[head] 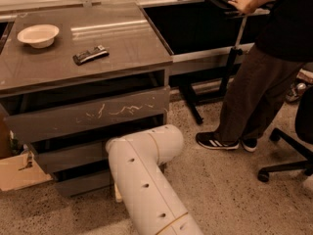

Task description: Close top drawer

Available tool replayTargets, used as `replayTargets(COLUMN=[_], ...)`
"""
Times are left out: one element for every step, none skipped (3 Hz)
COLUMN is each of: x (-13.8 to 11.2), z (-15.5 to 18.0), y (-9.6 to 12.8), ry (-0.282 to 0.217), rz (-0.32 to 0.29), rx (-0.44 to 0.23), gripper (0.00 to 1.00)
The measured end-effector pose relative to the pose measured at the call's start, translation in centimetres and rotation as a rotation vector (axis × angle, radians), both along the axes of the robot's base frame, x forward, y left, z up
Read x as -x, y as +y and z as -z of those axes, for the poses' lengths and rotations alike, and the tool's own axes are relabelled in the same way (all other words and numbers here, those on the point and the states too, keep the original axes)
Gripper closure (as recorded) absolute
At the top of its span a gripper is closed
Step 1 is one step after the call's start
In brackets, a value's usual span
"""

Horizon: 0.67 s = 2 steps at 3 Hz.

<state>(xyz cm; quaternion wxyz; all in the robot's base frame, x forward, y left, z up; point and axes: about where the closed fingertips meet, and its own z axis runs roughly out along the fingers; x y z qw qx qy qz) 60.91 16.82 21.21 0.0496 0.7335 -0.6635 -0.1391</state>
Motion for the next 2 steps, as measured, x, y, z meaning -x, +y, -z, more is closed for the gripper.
replayTargets(x=[0.19, 0.26], z=[-0.54, -0.61], y=[0.13, 0.13], ry=[0.011, 0.009], rz=[-0.011, -0.013], rx=[0.01, 0.01], gripper=[0.0, 0.0])
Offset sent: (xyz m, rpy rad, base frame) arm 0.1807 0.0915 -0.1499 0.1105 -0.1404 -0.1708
